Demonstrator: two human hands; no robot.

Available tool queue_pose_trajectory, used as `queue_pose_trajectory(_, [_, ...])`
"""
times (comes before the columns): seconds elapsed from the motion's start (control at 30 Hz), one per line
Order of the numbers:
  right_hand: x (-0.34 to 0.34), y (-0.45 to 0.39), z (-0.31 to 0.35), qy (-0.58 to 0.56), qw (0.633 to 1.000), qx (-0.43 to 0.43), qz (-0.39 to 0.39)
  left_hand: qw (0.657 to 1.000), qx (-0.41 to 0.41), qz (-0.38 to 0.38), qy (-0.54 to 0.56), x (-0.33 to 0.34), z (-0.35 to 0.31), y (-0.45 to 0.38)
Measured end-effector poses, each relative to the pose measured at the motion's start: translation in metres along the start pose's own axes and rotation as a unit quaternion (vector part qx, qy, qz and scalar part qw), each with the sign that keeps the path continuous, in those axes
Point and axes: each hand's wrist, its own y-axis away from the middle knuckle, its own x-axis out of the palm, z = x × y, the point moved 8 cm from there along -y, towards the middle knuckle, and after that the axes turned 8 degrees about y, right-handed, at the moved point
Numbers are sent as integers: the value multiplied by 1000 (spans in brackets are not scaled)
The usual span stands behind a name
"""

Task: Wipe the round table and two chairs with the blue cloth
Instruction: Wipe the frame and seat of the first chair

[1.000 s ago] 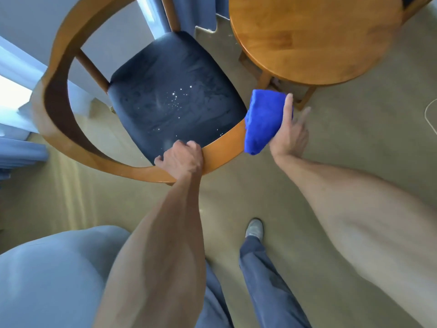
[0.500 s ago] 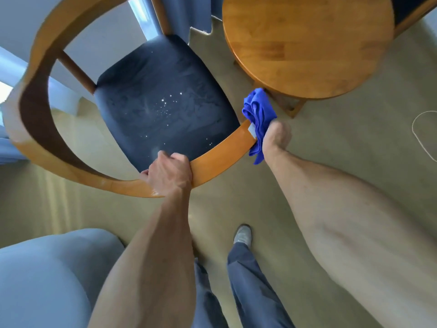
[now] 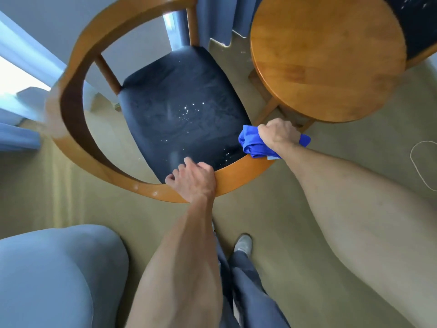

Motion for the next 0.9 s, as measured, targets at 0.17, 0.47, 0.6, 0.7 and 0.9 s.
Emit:
queue_pose_trajectory(0.17, [0,24,34,155,983,-64,-74,997,28,49,58,-11,0,-5])
queue_pose_trajectory(0.47, [39,60,94,238,954,-167,74,974,38,-199,-101,-155,39,-127])
queue_pose_trajectory(0.6, [64,86,116,200,957,-178,106,938,-294,-148,111,-165,120,-142])
queue_pose_trajectory(0.7, [80,109,137,187,955,-184,138,917,-299,-127,230,-147,135,-132])
queue_pose_trajectory(0.9, [97,147,175,161,954,-162,194,920,-258,-94,281,-153,144,-135])
